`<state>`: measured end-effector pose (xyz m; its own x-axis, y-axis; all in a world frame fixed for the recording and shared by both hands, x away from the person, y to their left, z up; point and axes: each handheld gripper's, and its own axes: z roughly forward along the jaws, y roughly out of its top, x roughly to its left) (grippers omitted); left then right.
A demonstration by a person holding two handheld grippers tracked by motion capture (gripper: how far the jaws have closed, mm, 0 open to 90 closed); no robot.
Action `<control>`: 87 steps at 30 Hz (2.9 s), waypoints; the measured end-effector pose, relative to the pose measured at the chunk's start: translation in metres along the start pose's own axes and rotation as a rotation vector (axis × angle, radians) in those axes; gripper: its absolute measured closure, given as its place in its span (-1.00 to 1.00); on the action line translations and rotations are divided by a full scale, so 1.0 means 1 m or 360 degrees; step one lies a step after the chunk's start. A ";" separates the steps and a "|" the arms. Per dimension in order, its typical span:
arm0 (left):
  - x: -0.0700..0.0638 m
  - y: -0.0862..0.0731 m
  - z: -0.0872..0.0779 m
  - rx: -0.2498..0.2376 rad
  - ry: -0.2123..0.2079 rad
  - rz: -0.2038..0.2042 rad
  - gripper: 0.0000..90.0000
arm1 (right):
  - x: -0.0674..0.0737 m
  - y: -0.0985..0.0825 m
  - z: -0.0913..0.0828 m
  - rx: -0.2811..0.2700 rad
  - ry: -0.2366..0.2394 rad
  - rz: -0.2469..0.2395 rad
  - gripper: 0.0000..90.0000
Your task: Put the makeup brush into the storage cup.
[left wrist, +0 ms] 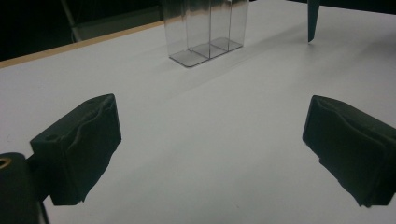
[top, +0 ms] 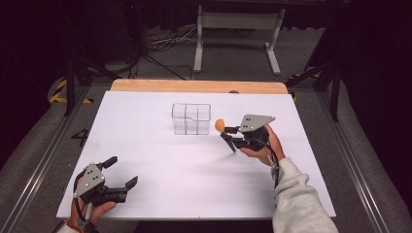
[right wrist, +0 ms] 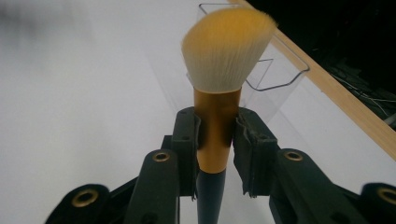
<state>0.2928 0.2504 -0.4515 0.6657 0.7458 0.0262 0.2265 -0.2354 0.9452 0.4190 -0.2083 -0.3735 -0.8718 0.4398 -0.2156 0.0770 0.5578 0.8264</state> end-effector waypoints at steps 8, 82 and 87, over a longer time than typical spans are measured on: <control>0.000 0.000 0.000 0.0000 0.0005 0.0001 -0.89 | 0.000 -0.018 -0.017 -0.0318 -0.0117 0.0208 0.59; -0.002 0.005 -0.010 -0.0118 0.0056 0.0047 -0.92 | -0.026 0.065 -0.002 -0.0701 -0.0505 0.0351 0.58; -0.002 0.004 -0.009 -0.0121 0.0043 0.0036 -0.92 | -0.028 0.067 0.005 -0.0697 -0.0500 0.0363 0.59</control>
<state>0.2858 0.2537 -0.4443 0.6505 0.7575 0.0558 0.1562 -0.2053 0.9661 0.4506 -0.1799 -0.3143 -0.6663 0.7396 -0.0956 -0.0193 0.1110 0.9936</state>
